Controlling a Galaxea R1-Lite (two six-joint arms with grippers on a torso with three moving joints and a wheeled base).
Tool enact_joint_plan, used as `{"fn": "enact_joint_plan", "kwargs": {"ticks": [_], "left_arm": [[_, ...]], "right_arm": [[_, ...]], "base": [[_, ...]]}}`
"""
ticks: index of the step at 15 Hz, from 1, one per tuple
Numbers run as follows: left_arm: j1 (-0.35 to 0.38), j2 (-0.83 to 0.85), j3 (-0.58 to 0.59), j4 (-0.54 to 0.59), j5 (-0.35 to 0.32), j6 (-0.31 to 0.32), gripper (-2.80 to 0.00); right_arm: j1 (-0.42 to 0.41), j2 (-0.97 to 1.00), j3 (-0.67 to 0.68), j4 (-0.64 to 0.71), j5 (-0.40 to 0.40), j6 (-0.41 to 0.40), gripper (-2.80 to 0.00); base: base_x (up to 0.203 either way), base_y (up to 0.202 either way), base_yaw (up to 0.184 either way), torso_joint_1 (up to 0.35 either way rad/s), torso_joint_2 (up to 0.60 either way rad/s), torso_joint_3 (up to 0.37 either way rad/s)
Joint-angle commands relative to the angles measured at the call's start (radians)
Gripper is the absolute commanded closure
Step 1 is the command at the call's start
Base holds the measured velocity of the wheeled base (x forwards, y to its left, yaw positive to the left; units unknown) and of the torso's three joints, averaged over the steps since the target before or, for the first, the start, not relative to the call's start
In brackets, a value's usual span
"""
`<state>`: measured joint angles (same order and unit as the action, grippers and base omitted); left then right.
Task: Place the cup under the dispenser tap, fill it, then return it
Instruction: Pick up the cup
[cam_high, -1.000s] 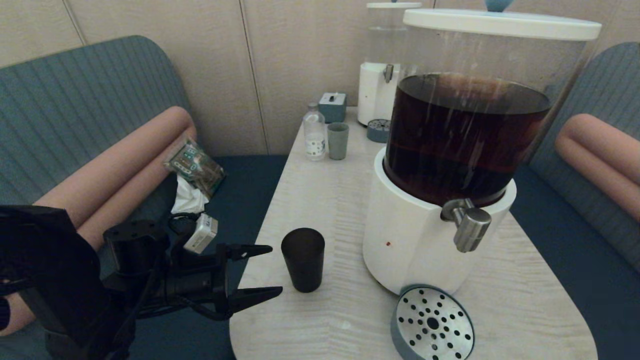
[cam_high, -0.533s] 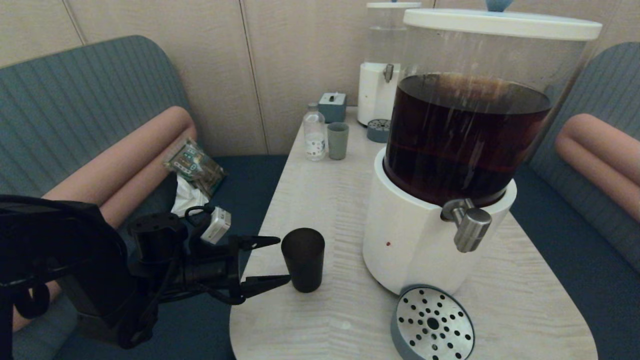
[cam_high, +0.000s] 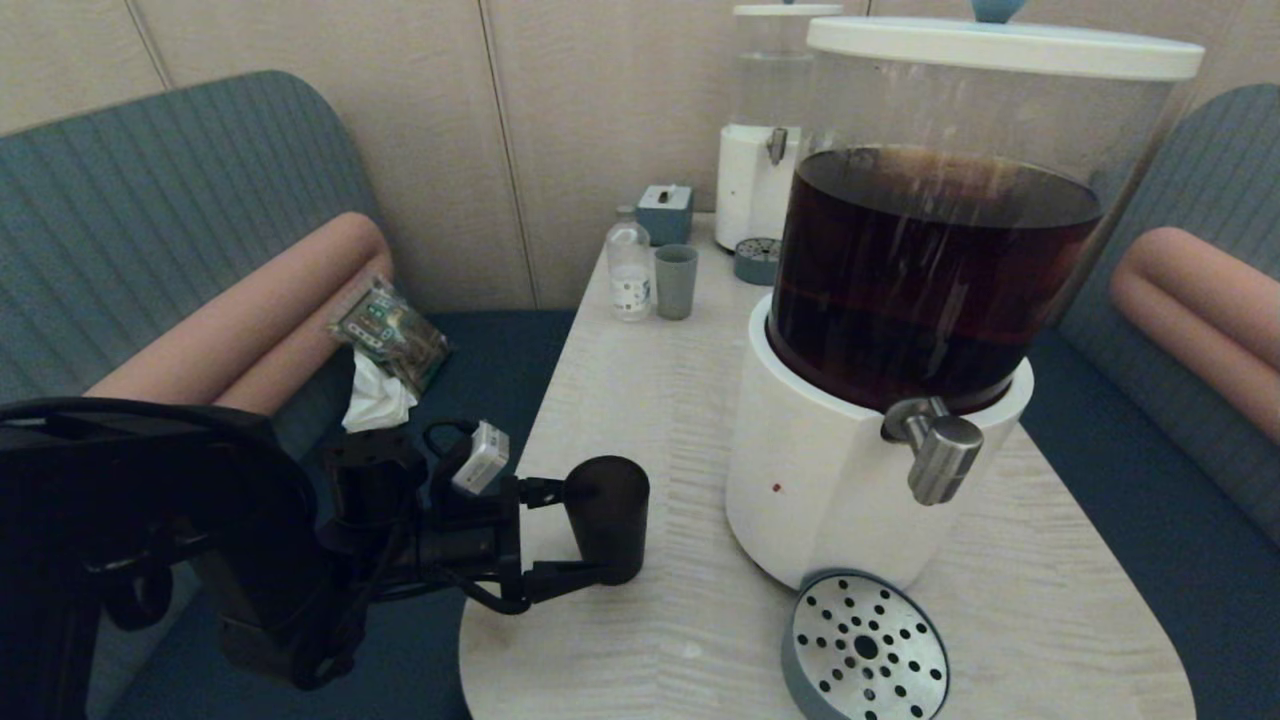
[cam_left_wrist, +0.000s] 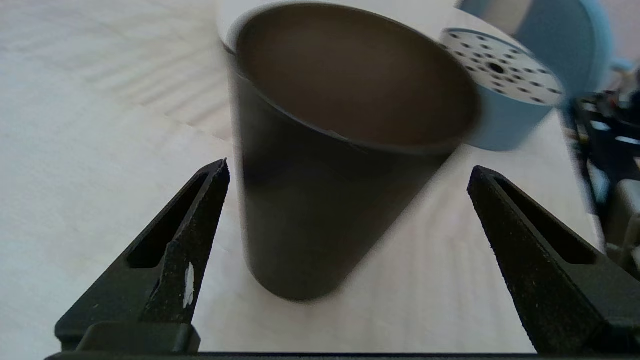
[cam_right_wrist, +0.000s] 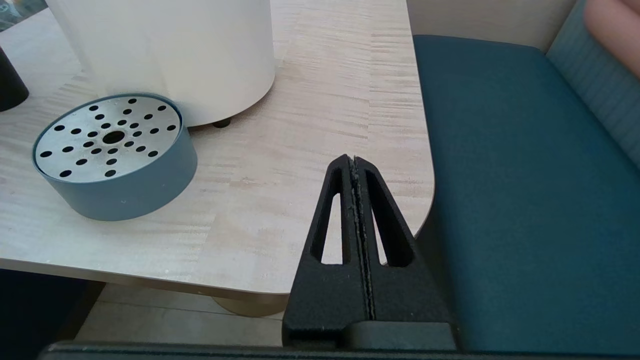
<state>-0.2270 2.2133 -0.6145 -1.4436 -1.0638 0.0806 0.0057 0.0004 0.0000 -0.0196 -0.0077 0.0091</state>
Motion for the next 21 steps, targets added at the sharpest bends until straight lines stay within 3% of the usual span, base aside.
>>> {"fn": "enact_joint_plan", "kwargs": {"ticks": [1, 13, 14, 21], "left_arm": [[-0.01, 0.028, -0.029, -0.008, 0.013, -0.001, -2.8], [-0.052, 0.086, -0.12, -0.019, 0.066, -0.001, -2.8], [-0.052, 0.081, -0.118, -0.019, 0.067, -0.004, 0.0], [-0.071, -0.062, 0.007, -0.019, 0.066, -0.01, 0.0]], "right_arm": [[0.0, -0.006, 0.006, 0.0, 0.0, 0.0, 0.0], [0.0, -0.005, 0.006, 0.0, 0.0, 0.0, 0.0], [0.0, -0.007, 0.006, 0.0, 0.0, 0.0, 0.0], [0.0, -0.007, 0.006, 0.0, 0.0, 0.0, 0.0]], "base": [[0.0, 0.0, 0.0, 0.0, 0.0, 0.0], [0.0, 0.0, 0.0, 0.0, 0.0, 0.0], [0.0, 0.0, 0.0, 0.0, 0.0, 0.0], [0.0, 0.0, 0.0, 0.0, 0.0, 0.0]]}}
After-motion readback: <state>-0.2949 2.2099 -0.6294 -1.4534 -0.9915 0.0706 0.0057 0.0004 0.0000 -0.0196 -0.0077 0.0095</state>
